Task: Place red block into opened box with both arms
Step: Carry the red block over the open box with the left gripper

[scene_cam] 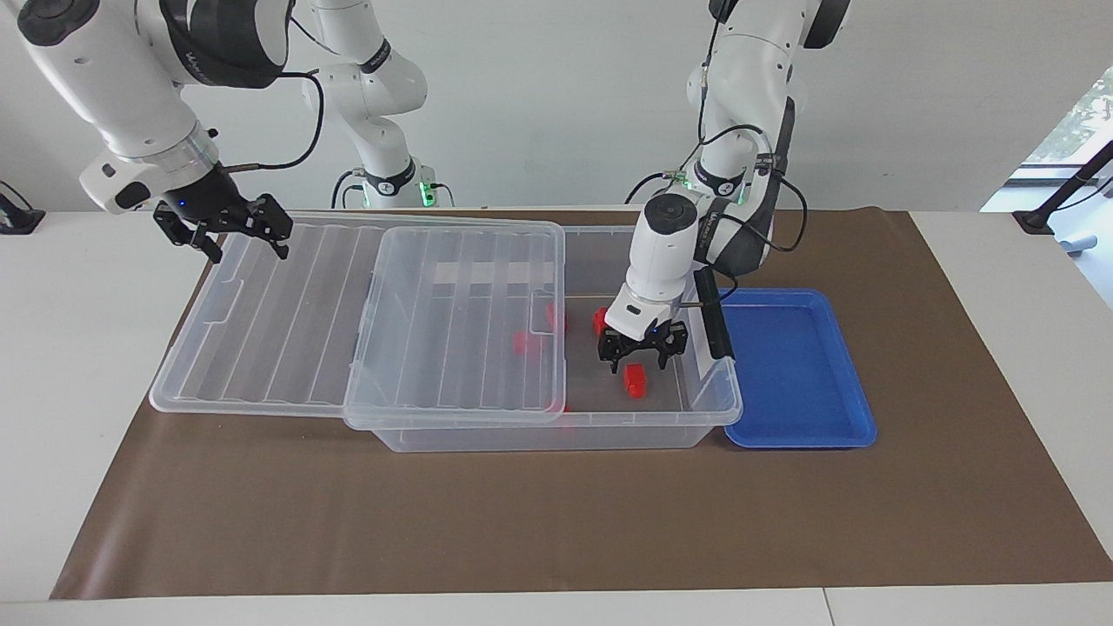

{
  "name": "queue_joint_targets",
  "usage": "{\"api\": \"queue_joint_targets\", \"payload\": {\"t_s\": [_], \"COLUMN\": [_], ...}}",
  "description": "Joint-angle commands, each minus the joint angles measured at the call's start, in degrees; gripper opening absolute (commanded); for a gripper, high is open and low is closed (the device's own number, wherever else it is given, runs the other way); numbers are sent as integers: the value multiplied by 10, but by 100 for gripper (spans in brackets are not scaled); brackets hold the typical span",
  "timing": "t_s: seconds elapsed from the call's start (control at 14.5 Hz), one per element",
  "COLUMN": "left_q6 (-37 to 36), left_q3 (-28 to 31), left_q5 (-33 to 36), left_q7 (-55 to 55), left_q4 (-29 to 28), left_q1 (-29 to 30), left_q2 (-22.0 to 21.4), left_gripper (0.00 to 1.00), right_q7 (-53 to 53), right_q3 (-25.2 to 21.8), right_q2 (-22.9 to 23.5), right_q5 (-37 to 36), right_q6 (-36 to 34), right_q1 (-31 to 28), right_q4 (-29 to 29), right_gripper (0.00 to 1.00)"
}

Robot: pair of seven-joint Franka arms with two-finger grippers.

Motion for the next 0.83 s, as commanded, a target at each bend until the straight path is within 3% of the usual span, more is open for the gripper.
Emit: {"api": "queue_joint_targets", "payload": {"t_s": [0.0, 0.28, 0.34, 0.41, 0.48, 0.76], "left_q6": [-27, -81, -92, -101, -108, -149], "left_q3": [0, 3, 7, 9, 8, 9], "left_q5": [17, 13, 12, 11, 5, -73], "left_q7": [-13, -6, -4, -4, -4, 92], "left_q4": [-6, 0, 0, 0, -1, 9], "left_q1": [2, 2, 2, 8, 23, 93], "left_q2": [-53, -114, -131, -143, -156, -185], "left_gripper": [100, 100, 100, 100, 100, 100], "right_q7": [6, -7, -32, -75, -97, -179], "right_q3": [5, 5, 5, 4, 4, -1], "right_q2": [-8, -11, -16, -19, -24, -7], "right_q5": [-5, -7, -9, -9, -9, -9], "right_q6": [-1, 7, 14, 28, 46, 133], "right_q1": [-6, -7, -7, -23, -37, -102], "right_q4": [-9, -18, -27, -39, -54, -95], "right_gripper": [100, 100, 70, 27, 0, 0]}}
